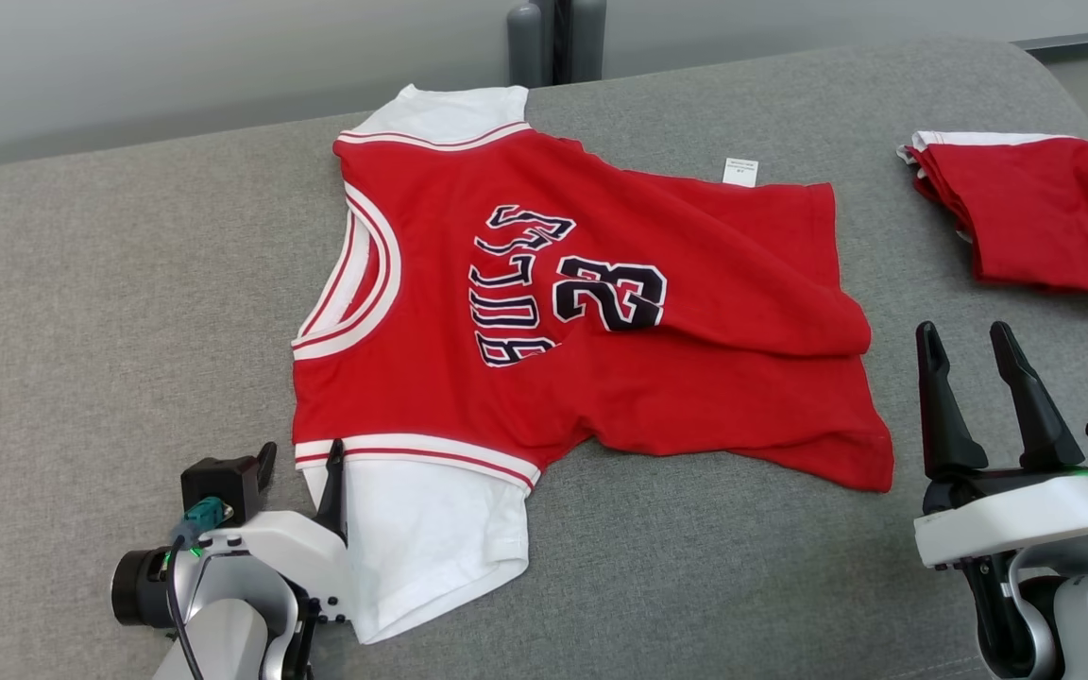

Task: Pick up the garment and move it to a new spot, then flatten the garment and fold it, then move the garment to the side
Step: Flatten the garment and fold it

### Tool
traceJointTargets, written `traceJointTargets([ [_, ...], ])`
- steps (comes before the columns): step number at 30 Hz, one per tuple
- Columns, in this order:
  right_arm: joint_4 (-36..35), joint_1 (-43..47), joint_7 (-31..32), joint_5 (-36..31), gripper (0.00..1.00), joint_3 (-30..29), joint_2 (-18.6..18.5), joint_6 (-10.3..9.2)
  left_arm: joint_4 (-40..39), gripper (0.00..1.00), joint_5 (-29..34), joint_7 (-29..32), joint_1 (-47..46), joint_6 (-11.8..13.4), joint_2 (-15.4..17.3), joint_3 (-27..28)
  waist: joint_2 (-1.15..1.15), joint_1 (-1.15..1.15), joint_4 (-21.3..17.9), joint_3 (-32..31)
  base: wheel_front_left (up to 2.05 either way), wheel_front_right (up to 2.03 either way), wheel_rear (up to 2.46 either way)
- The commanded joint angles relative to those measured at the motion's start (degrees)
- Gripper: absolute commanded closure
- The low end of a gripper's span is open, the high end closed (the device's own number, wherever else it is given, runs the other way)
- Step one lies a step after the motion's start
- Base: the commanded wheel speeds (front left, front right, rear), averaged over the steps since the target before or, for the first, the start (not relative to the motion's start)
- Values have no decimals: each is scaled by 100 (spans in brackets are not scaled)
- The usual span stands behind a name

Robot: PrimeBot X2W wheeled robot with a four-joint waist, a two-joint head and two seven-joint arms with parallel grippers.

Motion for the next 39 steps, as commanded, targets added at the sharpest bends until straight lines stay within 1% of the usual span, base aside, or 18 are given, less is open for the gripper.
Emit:
traceJointTargets([
  [1,-28,18,6,26,0,7,-19,-2,47,0,-45,26,-120,-59,27,-6,0,0,-21,10,0,0,0],
  [3,-26,26,-11,36,0,31,-18,-2,112,0,-125,95,-124,-184,15,-24,0,0,-39,21,0,0,0],
  [4,-15,37,-19,31,0,42,-18,-2,145,23,-146,131,-128,-237,23,-45,0,0,-45,26,0,0,0],
  [5,-2,47,-26,15,0,46,-19,-2,172,67,-169,167,-138,-280,26,-63,0,0,-49,29,0,0,0],
  [6,9,53,-36,2,0,51,-19,-2,192,100,-184,185,-155,-326,30,-82,0,0,-51,32,0,0,0],
  [9,53,61,-53,-12,0,46,-18,-2,146,100,-212,96,-209,-330,52,-39,0,0,-43,30,0,0,0],
  [13,117,55,-68,-8,0,0,-18,-2,-47,100,-190,-285,-310,-99,173,148,0,0,27,10,0,0,0],
  [16,218,71,-76,-16,0,-43,-19,-2,-173,100,-133,-423,-317,23,283,235,0,0,108,-43,0,0,0],
  [18,291,74,-79,-9,0,-62,-20,-2,-242,100,-112,-440,-288,54,360,239,0,0,160,-79,0,0,0],
  [26,709,63,1,-111,0,-111,-21,-2,-370,100,-92,-184,-126,110,560,170,0,0,255,-171,0,0,0],
  [27,753,58,-12,-92,0,-107,-21,-2,-367,92,-82,-139,-96,110,556,146,0,0,257,-180,0,0,0],
  [28,802,54,-27,-68,0,-96,-21,-2,-378,17,-75,-112,-78,123,549,127,0,0,257,-185,0,0,0],
  [29,842,55,-30,-49,0,-82,-20,-2,-402,0,-60,-103,-83,144,552,114,0,0,259,-191,0,0,0],
  [36,1098,183,-100,114,0,27,-21,-2,-678,0,-128,-299,46,242,481,145,0,0,285,-278,0,0,0],
  [39,1286,299,-103,338,0,115,-19,-1,-879,0,-150,-422,122,242,426,146,0,0,328,-329,0,0,0],
])
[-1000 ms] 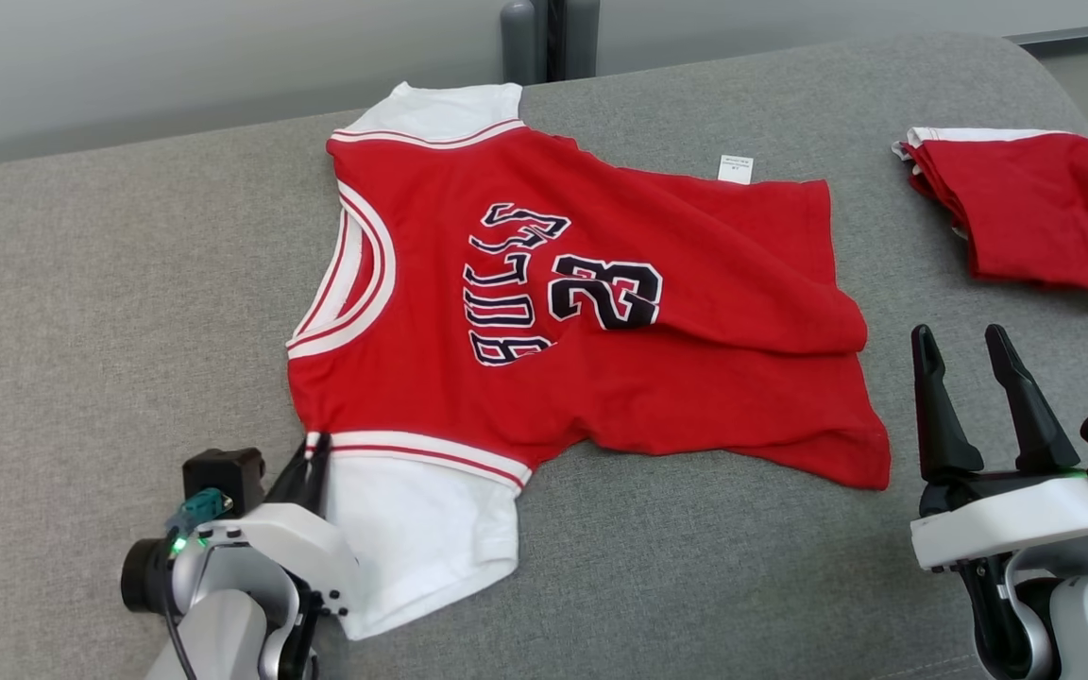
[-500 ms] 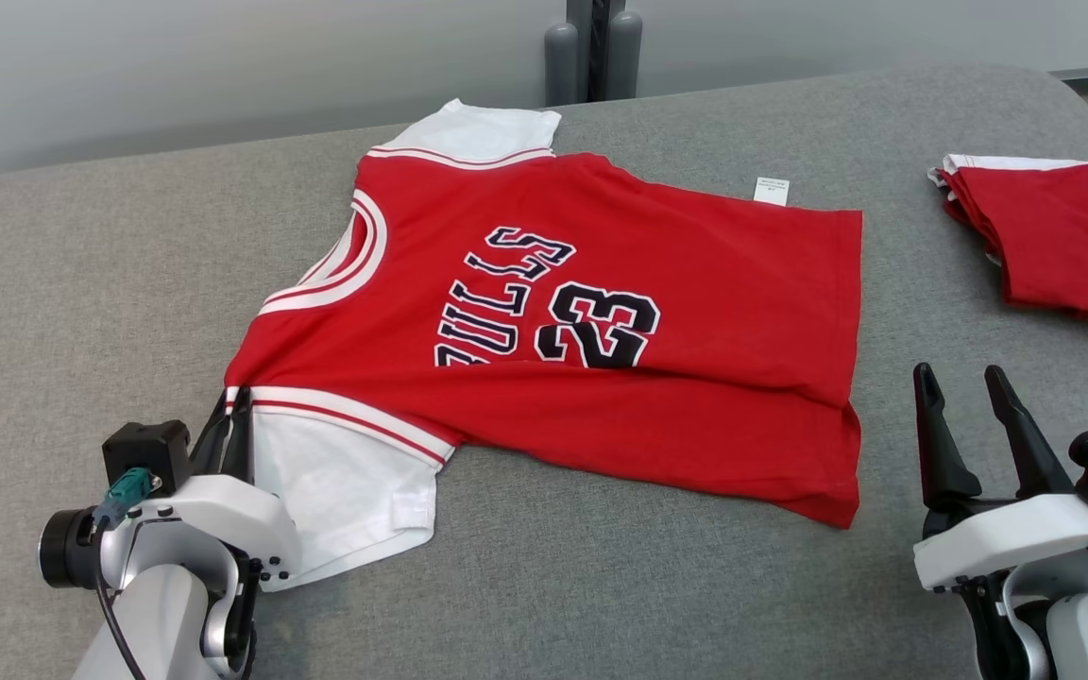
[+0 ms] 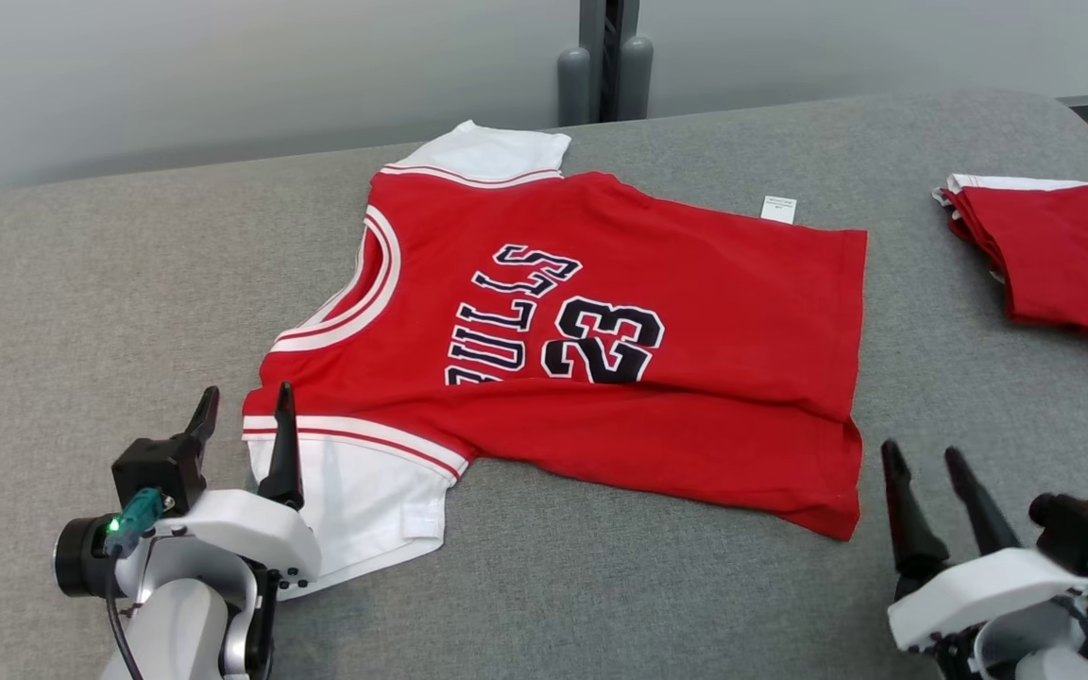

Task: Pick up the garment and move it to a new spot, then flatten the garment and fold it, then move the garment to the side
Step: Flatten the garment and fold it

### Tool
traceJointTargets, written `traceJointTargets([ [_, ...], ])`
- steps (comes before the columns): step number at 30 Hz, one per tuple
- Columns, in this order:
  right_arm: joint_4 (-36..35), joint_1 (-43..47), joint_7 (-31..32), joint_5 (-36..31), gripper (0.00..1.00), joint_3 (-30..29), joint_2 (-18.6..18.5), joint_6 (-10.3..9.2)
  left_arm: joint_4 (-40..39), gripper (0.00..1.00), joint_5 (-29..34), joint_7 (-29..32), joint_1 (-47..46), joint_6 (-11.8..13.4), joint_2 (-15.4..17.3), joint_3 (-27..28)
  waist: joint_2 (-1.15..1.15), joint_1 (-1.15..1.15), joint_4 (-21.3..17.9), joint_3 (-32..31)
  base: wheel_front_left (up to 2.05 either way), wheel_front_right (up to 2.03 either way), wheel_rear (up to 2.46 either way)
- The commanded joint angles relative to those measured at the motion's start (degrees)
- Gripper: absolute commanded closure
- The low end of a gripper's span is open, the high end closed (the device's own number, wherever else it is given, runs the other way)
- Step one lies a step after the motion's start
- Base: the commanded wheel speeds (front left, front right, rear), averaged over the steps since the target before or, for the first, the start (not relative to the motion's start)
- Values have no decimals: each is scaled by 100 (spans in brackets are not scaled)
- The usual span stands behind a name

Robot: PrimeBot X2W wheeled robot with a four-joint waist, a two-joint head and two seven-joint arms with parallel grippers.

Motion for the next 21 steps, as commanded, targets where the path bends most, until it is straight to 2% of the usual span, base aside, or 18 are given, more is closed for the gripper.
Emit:
traceJointTargets([
  [1,131,88,5,192,0,82,-23,-1,-124,0,-34,-61,85,23,-13,-4,0,0,62,-33,0,0,0],
  [18,1636,-272,-30,1193,0,356,-23,-1,-570,0,-4,-94,378,12,-58,-225,0,0,635,-22,0,0,0],
  [19,1710,-292,-20,1228,8,404,-16,-1,-576,0,-11,-91,373,19,-53,-226,0,0,650,-25,0,0,0],
  [20,1778,-317,-1,1252,63,462,-12,-1,-581,0,-16,-89,372,28,-52,-230,0,0,663,-29,0,0,0],
  [21,1820,-338,-3,1266,98,506,-10,-1,-583,0,-22,-84,379,29,-52,-232,0,0,672,-34,0,0,0],
])
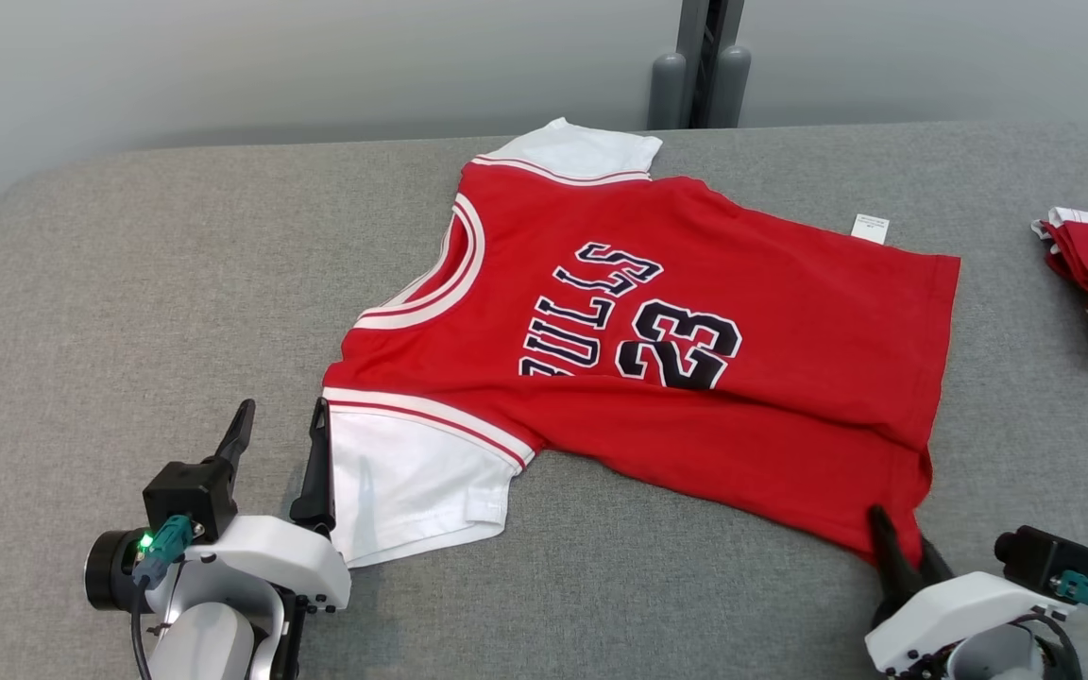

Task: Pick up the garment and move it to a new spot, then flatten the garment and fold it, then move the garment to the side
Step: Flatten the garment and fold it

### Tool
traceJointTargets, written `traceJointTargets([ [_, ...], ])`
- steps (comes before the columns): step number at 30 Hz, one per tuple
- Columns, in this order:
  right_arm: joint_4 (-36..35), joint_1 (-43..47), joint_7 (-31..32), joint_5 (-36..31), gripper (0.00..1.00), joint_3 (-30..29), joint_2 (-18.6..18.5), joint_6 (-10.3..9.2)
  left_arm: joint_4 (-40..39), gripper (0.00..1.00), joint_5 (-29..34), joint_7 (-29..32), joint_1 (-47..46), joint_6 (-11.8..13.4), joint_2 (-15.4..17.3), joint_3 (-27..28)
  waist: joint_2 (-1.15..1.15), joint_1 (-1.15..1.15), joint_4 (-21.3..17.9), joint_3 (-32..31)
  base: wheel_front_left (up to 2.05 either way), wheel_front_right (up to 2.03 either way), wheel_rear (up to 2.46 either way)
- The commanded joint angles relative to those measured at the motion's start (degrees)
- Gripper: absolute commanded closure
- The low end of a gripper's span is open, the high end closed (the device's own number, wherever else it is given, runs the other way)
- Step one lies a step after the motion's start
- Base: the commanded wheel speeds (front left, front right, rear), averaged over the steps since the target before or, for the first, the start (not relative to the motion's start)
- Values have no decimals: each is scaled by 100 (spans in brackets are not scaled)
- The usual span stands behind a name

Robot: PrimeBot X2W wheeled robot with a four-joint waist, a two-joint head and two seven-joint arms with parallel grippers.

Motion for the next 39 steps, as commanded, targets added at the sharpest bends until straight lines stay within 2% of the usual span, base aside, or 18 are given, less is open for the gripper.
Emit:
traceJointTargets([
  [1,77,-10,26,68,100,77,10,-1,-21,0,-37,-2,18,20,26,3,0,0,9,-10,0,0,0],
  [6,-191,-204,-183,67,100,166,-21,-2,10,0,-101,65,71,-2,2,-23,0,0,5,-84,0,0,0],
  [9,-651,-265,-205,-215,100,6,-15,-2,52,0,-128,188,141,-42,6,-104,0,0,-20,-185,0,0,0],
  [18,-1980,294,745,-592,100,-233,-12,-2,230,0,-207,535,466,-103,-21,-308,0,0,-150,-644,0,0,0],
  [23,-2398,703,1198,-620,100,-289,-13,-2,287,0,-271,648,587,-96,-43,-354,0,0,-212,-793,0,0,0],
  [29,-2609,1094,1646,-798,100,-315,-13,-2,430,0,-365,824,702,-40,-66,-372,0,0,-278,-824,0,0,0],
  [35,-2663,1180,1629,-783,100,-262,-12,-2,735,0,-466,877,618,111,-108,-284,0,0,-336,-716,0,0,0],
  [39,-2663,1146,1606,-771,100,-128,-13,-2,986,0,-515,902,524,78,-143,-276,0,0,-375,-651,0,0,0],
])
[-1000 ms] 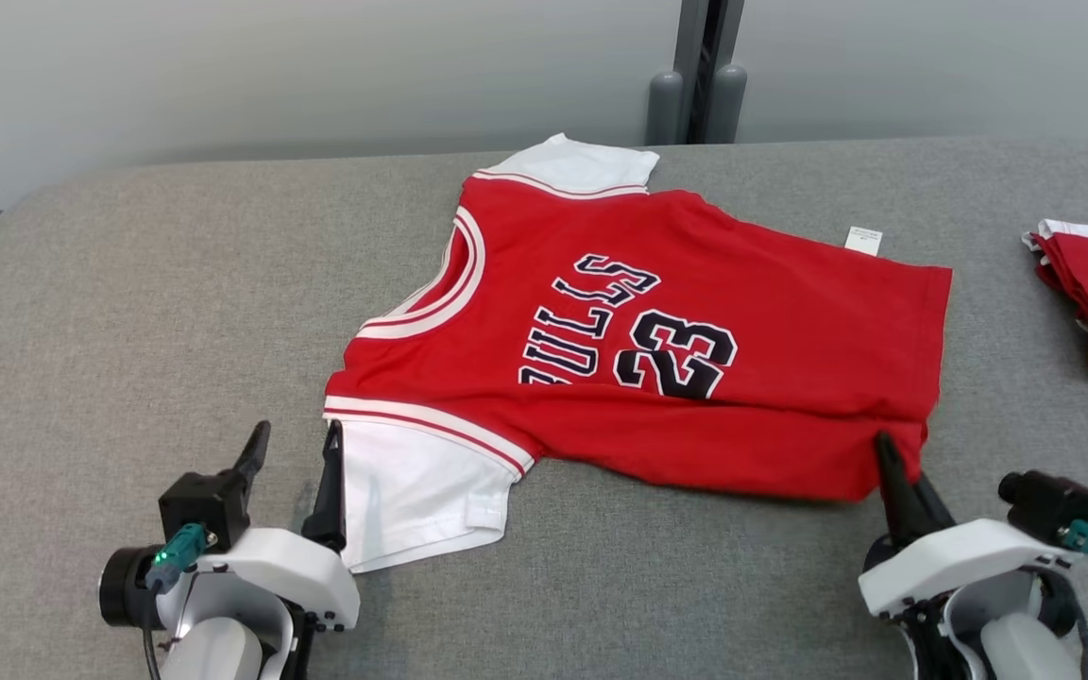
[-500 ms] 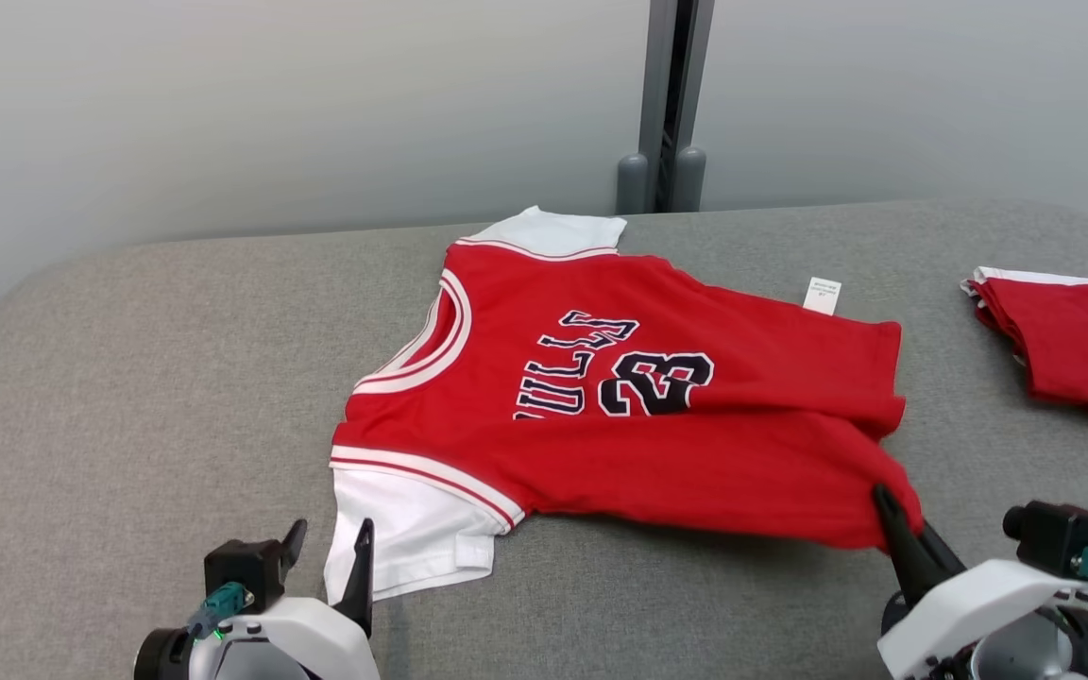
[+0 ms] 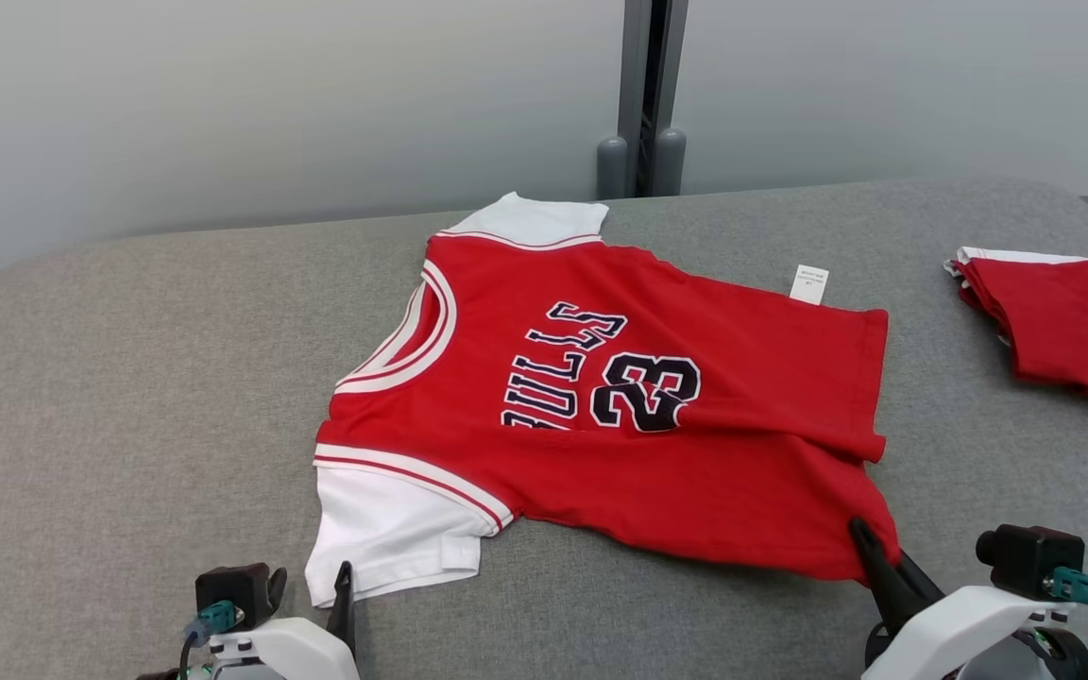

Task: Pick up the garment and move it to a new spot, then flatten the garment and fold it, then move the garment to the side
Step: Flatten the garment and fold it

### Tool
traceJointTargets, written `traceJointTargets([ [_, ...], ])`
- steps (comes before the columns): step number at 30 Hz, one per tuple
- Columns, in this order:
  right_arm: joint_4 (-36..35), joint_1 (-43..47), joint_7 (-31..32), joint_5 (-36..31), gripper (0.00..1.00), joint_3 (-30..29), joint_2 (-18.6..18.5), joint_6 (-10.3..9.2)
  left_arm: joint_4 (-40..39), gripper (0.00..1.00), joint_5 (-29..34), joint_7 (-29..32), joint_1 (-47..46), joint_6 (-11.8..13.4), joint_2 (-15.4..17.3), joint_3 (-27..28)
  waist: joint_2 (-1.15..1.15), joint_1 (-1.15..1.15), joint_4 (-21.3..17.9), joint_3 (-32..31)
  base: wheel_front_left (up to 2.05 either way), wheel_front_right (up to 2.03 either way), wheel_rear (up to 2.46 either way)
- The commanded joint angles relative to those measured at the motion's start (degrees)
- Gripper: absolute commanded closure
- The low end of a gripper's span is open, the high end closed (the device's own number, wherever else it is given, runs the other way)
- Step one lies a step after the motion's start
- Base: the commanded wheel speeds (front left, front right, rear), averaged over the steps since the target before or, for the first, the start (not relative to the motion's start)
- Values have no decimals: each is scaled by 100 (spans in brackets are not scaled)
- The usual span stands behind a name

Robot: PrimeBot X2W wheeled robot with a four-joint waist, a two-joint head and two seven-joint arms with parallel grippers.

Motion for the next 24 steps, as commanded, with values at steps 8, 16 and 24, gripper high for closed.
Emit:
traceJointTargets([
  [8,-42,-94,-110,8,100,66,-39,-1,450,0,-158,173,-222,-39,-54,5,0,0,-76,124,0,0,0],
  [16,22,-121,-176,-20,100,42,-39,-2,577,46,-302,122,-377,-227,-127,-23,0,0,-22,201,0,0,0],
  [24,159,-175,-241,-35,100,-29,-39,-2,167,100,-521,-20,-345,-598,-65,24,0,0,42,138,0,0,0],
])
